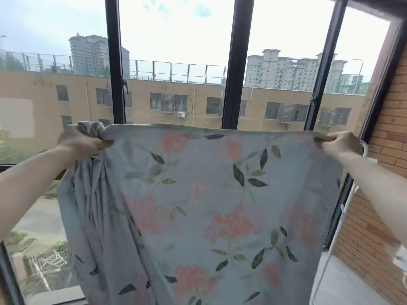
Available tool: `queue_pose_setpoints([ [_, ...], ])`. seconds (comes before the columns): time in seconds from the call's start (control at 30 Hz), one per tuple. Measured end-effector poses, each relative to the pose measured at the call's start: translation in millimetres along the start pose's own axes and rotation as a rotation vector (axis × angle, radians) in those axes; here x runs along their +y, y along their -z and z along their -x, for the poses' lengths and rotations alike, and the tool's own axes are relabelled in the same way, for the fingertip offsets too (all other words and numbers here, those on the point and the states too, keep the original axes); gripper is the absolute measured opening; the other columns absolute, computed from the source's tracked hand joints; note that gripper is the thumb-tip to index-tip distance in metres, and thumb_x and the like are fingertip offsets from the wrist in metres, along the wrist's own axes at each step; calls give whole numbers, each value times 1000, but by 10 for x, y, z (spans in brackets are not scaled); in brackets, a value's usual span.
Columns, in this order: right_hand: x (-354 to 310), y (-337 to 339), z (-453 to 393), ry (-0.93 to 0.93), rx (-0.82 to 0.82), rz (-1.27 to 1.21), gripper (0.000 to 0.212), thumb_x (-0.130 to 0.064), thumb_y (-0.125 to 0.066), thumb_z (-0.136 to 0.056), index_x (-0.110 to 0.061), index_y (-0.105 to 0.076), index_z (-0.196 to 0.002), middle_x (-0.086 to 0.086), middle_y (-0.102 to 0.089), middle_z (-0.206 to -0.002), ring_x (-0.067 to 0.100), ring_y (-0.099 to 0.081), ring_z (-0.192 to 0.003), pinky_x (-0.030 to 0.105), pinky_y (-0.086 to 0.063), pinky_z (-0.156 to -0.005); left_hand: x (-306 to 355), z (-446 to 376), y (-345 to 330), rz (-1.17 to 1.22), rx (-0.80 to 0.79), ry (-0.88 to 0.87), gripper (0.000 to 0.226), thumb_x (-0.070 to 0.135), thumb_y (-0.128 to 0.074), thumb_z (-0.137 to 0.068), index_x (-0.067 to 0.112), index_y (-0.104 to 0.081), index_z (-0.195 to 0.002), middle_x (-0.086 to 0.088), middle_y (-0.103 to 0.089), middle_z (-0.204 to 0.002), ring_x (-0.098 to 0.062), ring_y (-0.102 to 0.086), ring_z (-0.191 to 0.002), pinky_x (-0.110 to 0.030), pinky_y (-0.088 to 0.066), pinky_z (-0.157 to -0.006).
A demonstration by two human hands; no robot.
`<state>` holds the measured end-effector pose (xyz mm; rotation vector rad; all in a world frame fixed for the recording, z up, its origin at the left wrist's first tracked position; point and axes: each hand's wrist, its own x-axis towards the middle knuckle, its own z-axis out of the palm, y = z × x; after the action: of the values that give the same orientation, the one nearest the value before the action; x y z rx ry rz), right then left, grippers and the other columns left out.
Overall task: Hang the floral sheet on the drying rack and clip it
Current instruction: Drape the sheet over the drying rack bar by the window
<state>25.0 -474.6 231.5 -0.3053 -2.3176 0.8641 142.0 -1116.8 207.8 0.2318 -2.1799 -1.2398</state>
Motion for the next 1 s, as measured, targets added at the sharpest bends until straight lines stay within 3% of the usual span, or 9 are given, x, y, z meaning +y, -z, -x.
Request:
queue_pose_setpoints([
  [0.17, -215, 102, -141, -97, 95, -42, 45, -53, -61, -94, -15, -78, -111, 19, -74, -115, 41, -68, -108, 41, -53, -94, 157, 18, -86, -69, 122, -44, 30, 14, -85, -81, 15, -61, -64, 9, -43, -51, -4, -41, -48, -10, -29, -44],
  [0.23, -346, 84, -128, -159, 88, -67, 45, -46, -53, -98, -12, -74, -119, 22, -70, -124, 42, -65, -115, 40, -50, -97, 243, 48, -163, -65, 140, -55, 28, 15, -82, -84, 3, -60, -73, 4, -41, -60, -8, -39, -51, -10, -29, -45],
  [0.3, -431, 50, -103, -183, 47, -90, 45, -39, -49, -101, -10, -69, -129, 23, -65, -133, 42, -61, -121, 40, -47, -101, 329, 42, -210, -62, 162, -58, 30, 21, -82, -83, 9, -59, -70, 5, -41, -59, -9, -39, -48, -12, -34, -49],
  [0.4, -446, 33, -41, -171, 20, -84, 41, -33, -51, -102, -10, -69, -130, 22, -64, -135, 42, -60, -123, 40, -47, -104, 388, 31, -220, -75, 186, -36, 25, 26, -82, -82, 10, -65, -75, 8, -46, -62, -10, -41, -51, -26, -36, -58],
  [0.5, -350, 112, 17, -192, 25, -65, 41, -38, -55, -102, -11, -70, -129, 21, -64, -136, 39, -59, -125, 36, -44, -104, 450, 28, -176, -121, 197, -38, 24, 27, -80, -85, 7, -69, -81, 2, -51, -71, -16, -44, -63, -25, -37, -59],
  [0.57, -285, 170, 29, -191, 15, -39, 41, -41, -57, -101, -12, -71, -128, 21, -65, -134, 38, -61, -123, 35, -45, -101, 481, 25, -134, -96, 170, -16, 22, 29, -80, -87, 15, -67, -75, 5, -52, -69, -16, -49, -65, -23, -41, -61],
  [0.73, -254, 251, -15, -183, 29, -49, 32, -32, -63, -97, -11, -75, -117, 22, -69, -126, 40, -65, -116, 37, -51, -96, 500, -31, -88, -148, 198, 28, 27, 42, -88, -74, 22, -68, -72, 9, -64, -73, -23, -66, -75, -32, -47, -72],
  [1.0, -251, 407, -143, -222, 98, -152, 31, -32, -66, -95, -15, -75, -119, 17, -71, -124, 36, -68, -113, 38, -55, -99, 784, -109, -197, -132, 213, 51, 29, 36, -88, -77, 19, -65, -72, 9, -58, -71, -20, -57, -76, -34, -43, -75],
])
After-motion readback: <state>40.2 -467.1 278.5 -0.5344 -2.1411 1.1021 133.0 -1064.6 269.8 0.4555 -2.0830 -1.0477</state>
